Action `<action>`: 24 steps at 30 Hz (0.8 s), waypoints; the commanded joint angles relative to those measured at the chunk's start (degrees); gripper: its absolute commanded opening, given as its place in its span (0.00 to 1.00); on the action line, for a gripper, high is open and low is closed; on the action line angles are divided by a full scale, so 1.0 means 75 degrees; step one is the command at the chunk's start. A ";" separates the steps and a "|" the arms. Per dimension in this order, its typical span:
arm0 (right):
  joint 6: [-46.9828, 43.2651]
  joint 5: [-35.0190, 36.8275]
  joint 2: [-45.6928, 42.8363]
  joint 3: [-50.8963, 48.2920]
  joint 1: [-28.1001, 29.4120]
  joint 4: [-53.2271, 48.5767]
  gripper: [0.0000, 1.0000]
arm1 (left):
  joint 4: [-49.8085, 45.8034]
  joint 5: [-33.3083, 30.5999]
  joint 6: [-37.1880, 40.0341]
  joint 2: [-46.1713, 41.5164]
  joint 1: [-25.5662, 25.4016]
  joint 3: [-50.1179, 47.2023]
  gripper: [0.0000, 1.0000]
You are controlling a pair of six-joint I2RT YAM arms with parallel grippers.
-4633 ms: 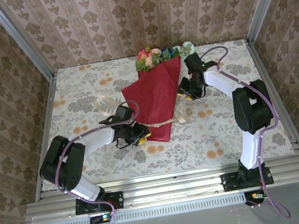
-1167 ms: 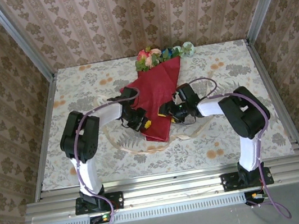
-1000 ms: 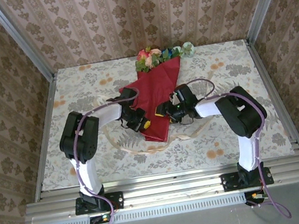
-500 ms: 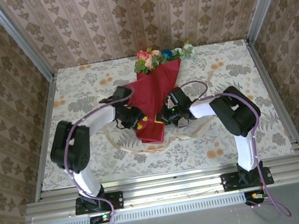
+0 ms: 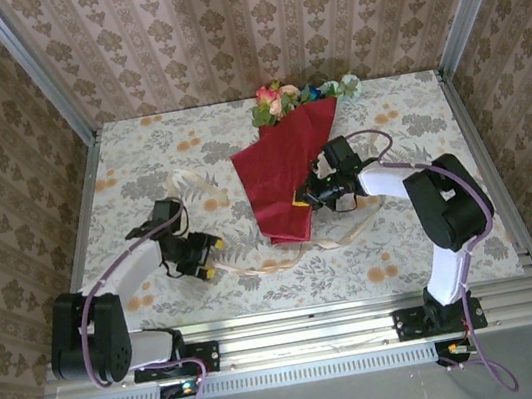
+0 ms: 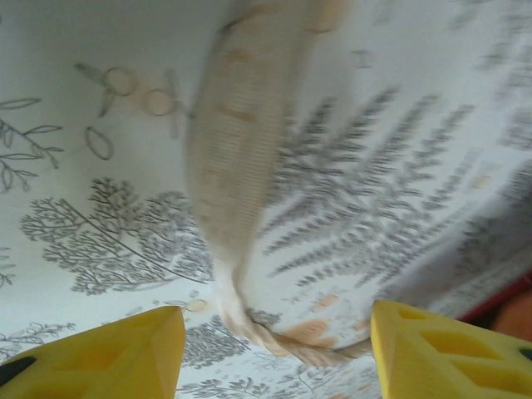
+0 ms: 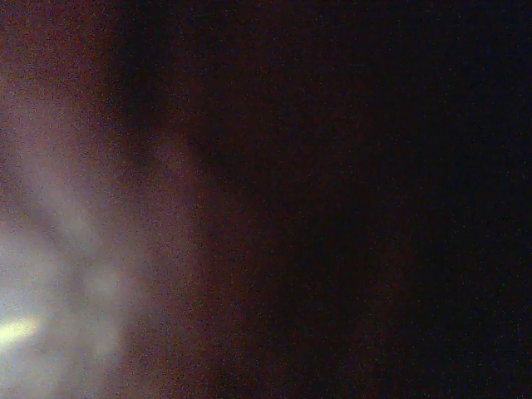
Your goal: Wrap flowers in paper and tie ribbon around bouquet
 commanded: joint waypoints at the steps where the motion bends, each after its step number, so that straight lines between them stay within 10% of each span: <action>1: -0.0388 -0.0526 -0.0442 -0.0030 0.0032 -0.0706 0.00 | 0.1167 0.0473 -0.0209 0.0706 -0.0034 -0.0142 0.57; 9: -0.0558 -0.0533 -0.1202 -0.0433 0.0021 -0.1424 0.00 | 0.3125 0.0781 -0.0465 0.2800 0.0146 0.0603 0.00; 22: -0.0024 0.0091 -0.1943 -0.2431 0.0725 -0.0714 0.00 | 0.3290 0.1213 -0.0079 0.3261 0.1641 0.1728 0.00; 24: -0.0093 0.0219 -0.1702 -0.2472 0.0715 -0.0657 0.00 | 0.3180 0.1401 -0.0103 0.2991 0.1676 0.1460 0.22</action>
